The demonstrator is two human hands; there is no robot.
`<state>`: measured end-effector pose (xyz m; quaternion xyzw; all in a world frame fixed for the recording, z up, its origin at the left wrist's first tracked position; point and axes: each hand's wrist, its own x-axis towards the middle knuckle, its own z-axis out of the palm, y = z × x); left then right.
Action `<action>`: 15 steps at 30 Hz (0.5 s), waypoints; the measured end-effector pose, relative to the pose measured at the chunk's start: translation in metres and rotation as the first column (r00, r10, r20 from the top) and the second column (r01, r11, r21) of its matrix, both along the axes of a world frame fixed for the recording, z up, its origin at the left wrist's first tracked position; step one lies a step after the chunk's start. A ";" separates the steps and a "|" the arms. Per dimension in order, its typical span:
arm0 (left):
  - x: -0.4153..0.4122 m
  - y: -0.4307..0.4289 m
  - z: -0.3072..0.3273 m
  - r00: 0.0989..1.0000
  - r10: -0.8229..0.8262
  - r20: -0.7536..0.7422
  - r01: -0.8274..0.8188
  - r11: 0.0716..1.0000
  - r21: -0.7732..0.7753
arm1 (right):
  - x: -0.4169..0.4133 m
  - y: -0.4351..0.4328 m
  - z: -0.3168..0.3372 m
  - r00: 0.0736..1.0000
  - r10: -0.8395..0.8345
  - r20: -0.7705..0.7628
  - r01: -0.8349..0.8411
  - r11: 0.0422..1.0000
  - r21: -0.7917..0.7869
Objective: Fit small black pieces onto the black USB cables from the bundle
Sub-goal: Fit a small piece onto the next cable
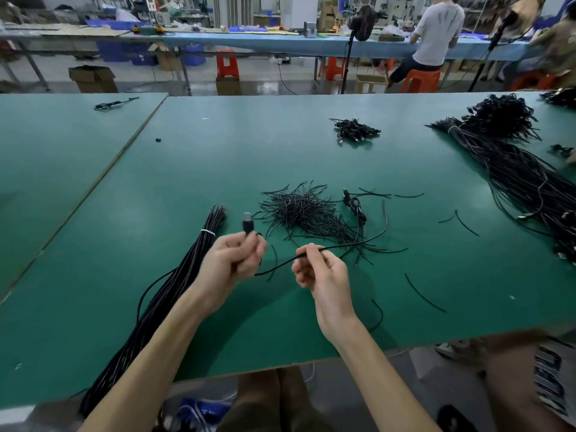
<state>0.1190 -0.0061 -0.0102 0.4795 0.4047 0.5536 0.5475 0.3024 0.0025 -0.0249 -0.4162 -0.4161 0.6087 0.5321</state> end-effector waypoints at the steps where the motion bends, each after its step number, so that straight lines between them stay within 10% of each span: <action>1: 0.003 -0.002 -0.003 0.979 0.031 -0.201 -0.022 0.999 0.045 | 0.000 0.000 0.000 1.000 0.000 0.018 -0.001 1.000 0.014; 5: 0.010 -0.007 -0.015 0.522 0.269 -0.809 0.107 0.921 0.375 | -0.001 -0.001 0.002 1.000 0.000 0.008 0.000 1.000 0.023; 8: 0.009 -0.006 -0.013 0.248 0.501 -0.829 0.184 0.816 0.548 | 0.000 -0.002 0.004 0.998 0.047 -0.037 -0.046 0.999 0.015; 12: 0.014 -0.007 -0.015 0.242 0.524 -0.817 0.052 0.834 0.550 | 0.000 -0.003 0.005 0.991 0.127 0.034 -0.129 0.990 0.057; 15: 0.017 -0.003 -0.017 0.417 0.469 -0.779 -0.042 0.866 0.499 | 0.000 -0.003 0.003 0.986 0.159 0.045 -0.162 0.983 0.084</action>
